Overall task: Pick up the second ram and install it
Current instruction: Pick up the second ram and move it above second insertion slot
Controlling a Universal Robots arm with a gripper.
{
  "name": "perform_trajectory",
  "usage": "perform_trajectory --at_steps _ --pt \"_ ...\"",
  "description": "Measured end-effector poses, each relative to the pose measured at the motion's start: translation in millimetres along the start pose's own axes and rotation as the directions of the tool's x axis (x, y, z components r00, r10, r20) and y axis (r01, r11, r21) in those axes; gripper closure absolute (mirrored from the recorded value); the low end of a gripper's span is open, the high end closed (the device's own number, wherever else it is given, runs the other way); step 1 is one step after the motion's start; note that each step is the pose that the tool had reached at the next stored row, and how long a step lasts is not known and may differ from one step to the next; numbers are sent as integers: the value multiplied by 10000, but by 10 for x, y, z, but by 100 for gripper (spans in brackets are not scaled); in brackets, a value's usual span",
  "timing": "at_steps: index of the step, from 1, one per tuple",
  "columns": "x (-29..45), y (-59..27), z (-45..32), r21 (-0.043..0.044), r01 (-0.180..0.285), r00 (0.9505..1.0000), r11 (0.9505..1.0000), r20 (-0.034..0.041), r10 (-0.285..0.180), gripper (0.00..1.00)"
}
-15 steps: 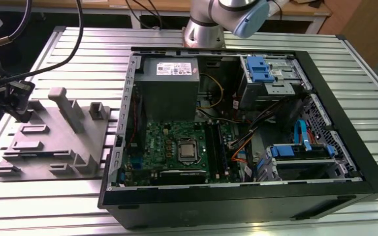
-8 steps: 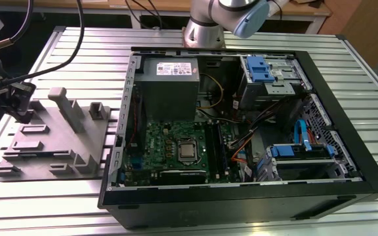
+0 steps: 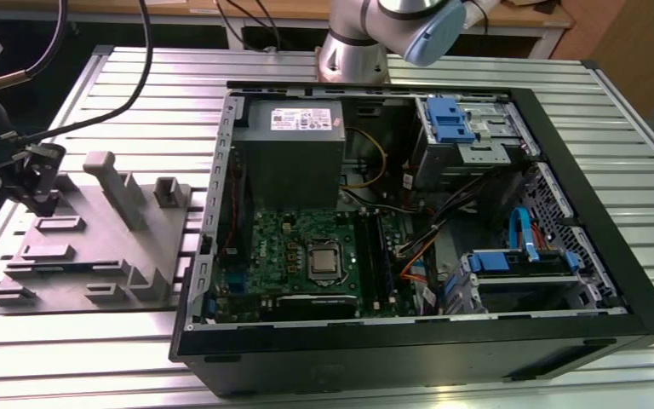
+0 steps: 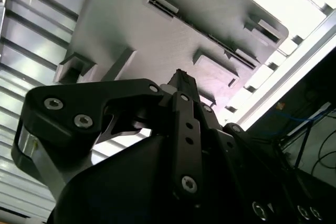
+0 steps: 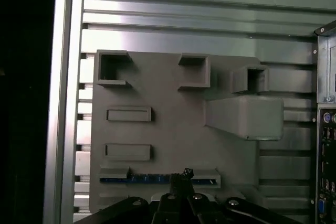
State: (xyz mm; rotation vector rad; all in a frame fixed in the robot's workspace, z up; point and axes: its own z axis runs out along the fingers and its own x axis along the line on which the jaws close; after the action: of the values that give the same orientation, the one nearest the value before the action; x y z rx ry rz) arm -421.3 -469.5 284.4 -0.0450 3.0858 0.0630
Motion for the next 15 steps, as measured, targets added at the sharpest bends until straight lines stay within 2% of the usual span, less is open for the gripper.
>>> perform_trajectory --at_steps 4,7,11,15 --pt "1 -1 28 -18 572 9984 9984 -25 -572 90" --pt "3 -2 49 -39 1019 9948 9948 -42 -1019 90" --pt "4 -3 80 -76 1696 9855 9855 -65 -1697 90" --pt "6 -4 110 -114 2351 9719 9719 -85 -2352 90"
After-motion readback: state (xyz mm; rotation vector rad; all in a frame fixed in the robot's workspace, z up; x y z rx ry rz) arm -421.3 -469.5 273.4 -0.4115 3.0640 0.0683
